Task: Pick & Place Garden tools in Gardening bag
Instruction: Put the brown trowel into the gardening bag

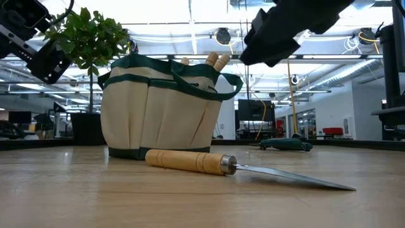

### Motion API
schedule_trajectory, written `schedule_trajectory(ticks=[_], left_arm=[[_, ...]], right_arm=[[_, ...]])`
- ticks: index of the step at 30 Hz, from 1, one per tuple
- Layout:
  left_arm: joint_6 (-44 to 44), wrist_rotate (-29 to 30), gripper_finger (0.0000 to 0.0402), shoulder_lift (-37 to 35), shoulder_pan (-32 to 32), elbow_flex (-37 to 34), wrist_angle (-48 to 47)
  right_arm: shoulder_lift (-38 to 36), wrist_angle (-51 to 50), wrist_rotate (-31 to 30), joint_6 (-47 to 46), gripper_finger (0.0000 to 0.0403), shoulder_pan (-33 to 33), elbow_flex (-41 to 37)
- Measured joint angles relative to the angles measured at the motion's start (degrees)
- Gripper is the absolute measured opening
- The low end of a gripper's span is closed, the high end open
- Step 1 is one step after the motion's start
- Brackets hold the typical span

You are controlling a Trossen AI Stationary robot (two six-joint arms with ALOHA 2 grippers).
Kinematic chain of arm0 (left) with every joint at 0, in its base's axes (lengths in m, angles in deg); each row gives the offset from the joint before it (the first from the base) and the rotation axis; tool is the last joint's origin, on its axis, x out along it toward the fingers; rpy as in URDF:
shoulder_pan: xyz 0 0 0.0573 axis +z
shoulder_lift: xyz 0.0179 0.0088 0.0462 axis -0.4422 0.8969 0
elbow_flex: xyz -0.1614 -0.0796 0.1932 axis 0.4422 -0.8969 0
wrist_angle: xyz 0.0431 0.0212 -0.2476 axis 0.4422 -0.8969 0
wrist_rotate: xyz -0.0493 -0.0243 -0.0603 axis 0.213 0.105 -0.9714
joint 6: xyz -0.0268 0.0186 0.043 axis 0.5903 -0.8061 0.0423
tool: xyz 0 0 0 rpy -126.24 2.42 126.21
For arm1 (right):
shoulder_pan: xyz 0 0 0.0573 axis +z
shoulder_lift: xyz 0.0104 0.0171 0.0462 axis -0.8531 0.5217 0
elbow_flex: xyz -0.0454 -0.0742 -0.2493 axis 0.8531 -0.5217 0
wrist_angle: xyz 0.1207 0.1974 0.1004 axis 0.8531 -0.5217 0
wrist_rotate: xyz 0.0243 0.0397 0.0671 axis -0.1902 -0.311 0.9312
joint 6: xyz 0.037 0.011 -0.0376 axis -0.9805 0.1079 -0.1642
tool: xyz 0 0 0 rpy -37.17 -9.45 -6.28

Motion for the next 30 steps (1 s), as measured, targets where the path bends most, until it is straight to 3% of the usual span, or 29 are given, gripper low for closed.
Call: schedule_trajectory(ticks=[17,30], left_arm=[[-3.83,-0.73,0.039,-10.45,0.0,-0.01,-11.04],[-4.32,-3.06,0.039,-11.11,0.0,0.0,-11.97]], right_arm=[[-0.01,0.83,-4.82,-7.73,0.0166,-0.35,0.0],[5.65,8.95,-6.83,-11.8,0.0169,-0.26,0.04]])
